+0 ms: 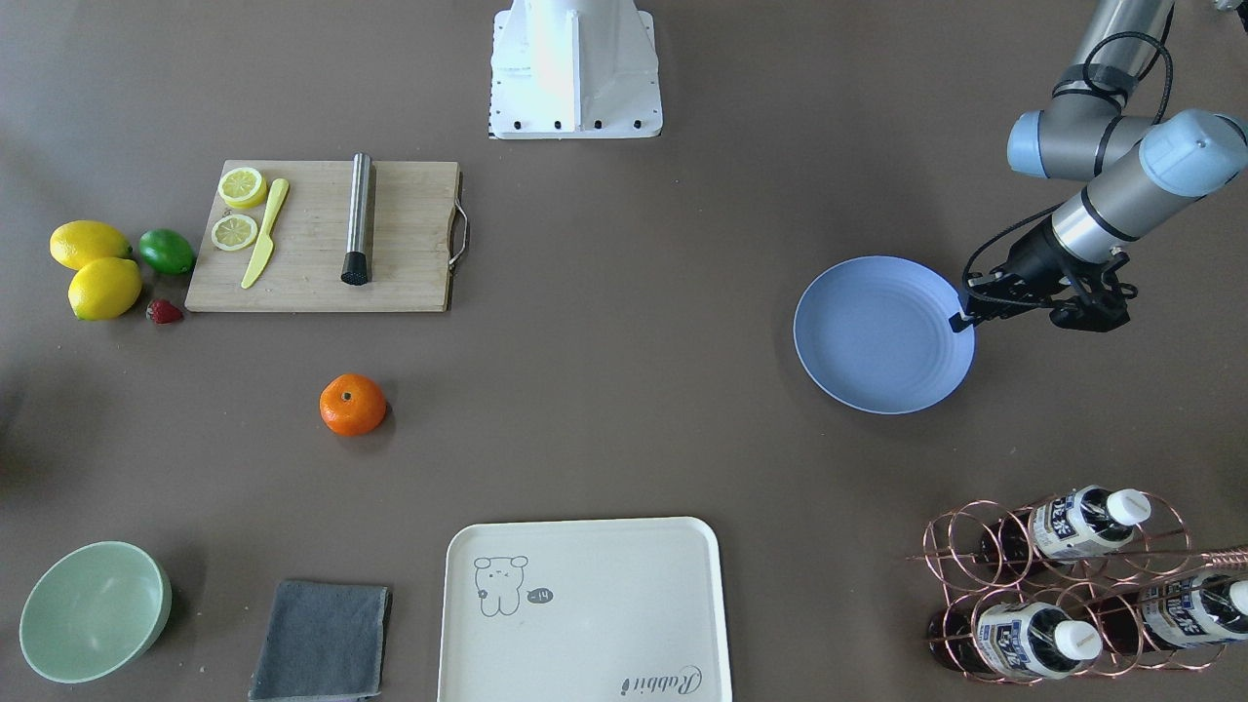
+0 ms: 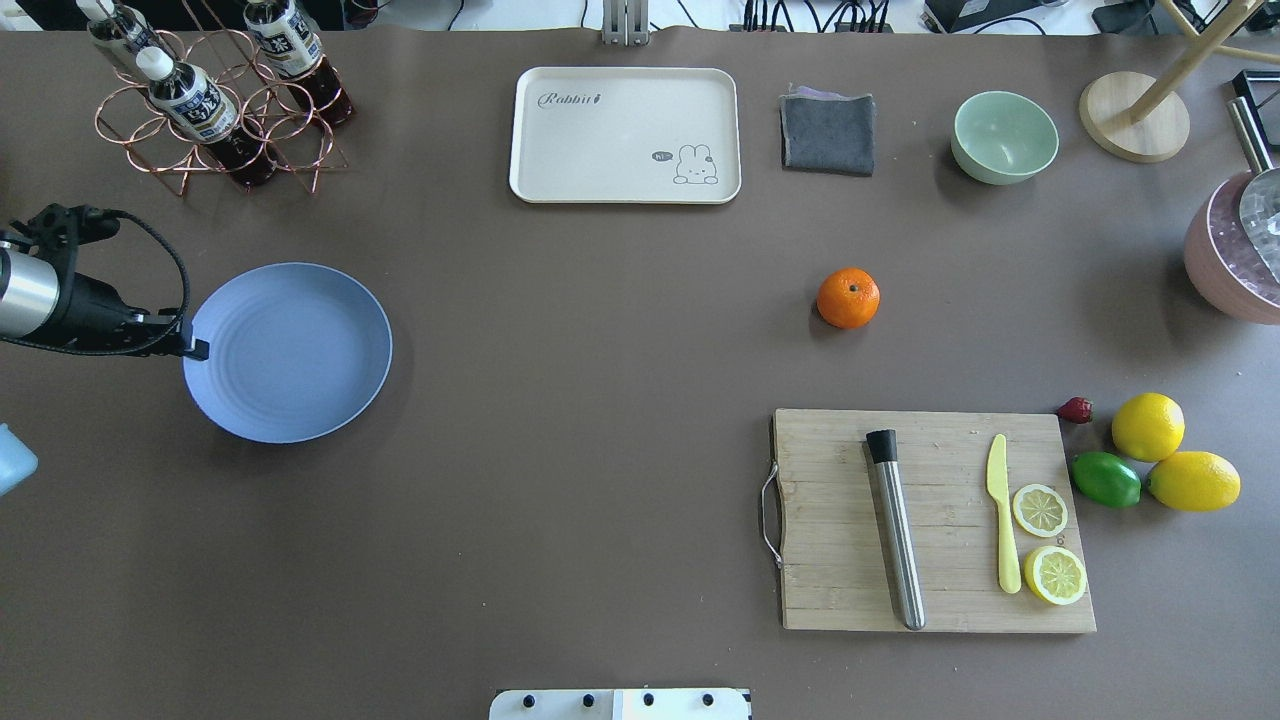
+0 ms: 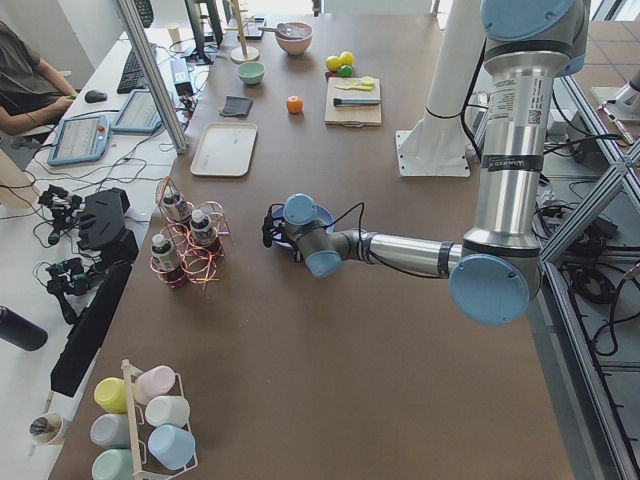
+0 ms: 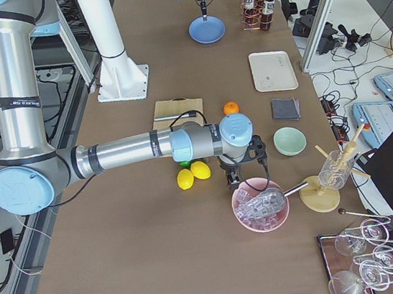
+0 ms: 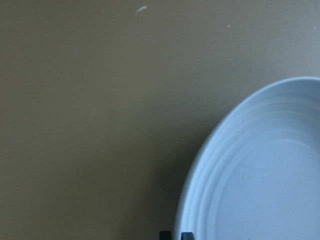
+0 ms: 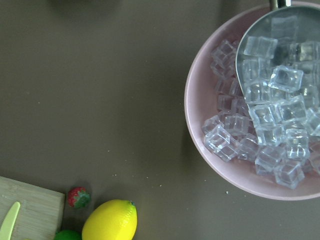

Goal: Pick orange to plate
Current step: 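Push the blue plate toward the table center with the left gripper, then reach the right gripper down over the orange while the left gripper holds the plate, then close the right gripper on the orange and lift it, then carry the orange over the blue plate with the right gripper while the left arm withdraws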

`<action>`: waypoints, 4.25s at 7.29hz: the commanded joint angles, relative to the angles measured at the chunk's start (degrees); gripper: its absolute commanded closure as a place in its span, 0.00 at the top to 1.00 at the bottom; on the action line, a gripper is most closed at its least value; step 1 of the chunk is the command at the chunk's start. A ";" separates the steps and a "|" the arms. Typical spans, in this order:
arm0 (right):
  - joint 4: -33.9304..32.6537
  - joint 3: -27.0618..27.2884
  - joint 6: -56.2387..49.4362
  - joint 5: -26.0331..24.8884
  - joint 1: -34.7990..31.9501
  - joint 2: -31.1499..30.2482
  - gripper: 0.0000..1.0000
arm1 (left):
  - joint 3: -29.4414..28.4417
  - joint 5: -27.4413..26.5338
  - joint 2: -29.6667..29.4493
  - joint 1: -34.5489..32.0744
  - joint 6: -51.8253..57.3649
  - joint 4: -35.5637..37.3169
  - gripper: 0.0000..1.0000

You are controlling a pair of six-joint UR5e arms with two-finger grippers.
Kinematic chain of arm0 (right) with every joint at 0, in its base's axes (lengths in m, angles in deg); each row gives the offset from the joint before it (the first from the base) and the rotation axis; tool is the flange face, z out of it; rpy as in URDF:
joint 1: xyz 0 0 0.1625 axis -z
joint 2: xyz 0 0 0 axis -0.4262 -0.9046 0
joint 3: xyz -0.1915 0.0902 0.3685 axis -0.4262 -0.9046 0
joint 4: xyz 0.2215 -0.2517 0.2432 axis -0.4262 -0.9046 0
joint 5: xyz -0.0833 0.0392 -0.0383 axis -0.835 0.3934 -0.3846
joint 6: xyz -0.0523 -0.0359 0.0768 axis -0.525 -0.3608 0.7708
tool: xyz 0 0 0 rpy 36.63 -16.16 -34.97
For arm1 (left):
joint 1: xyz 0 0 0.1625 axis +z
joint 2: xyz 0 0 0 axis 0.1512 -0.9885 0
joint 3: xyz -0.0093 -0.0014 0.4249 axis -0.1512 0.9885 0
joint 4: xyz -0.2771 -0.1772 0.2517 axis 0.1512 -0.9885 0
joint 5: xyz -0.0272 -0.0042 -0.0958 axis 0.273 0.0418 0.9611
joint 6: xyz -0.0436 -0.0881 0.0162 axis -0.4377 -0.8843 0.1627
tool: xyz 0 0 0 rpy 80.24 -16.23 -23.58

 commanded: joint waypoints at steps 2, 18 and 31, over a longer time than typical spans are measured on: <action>0.16 1.58 16.80 -0.71 10.80 9.25 1.00 | 2.23 -4.71 -10.86 7.16 -15.67 1.10 0.00; 23.89 -19.33 50.50 -22.79 37.73 28.88 1.00 | 4.18 -23.90 -23.72 27.58 -22.64 15.34 0.00; 16.60 -10.98 72.21 -37.71 57.32 40.30 0.00 | 9.45 -12.48 -11.86 9.82 -5.68 15.34 0.96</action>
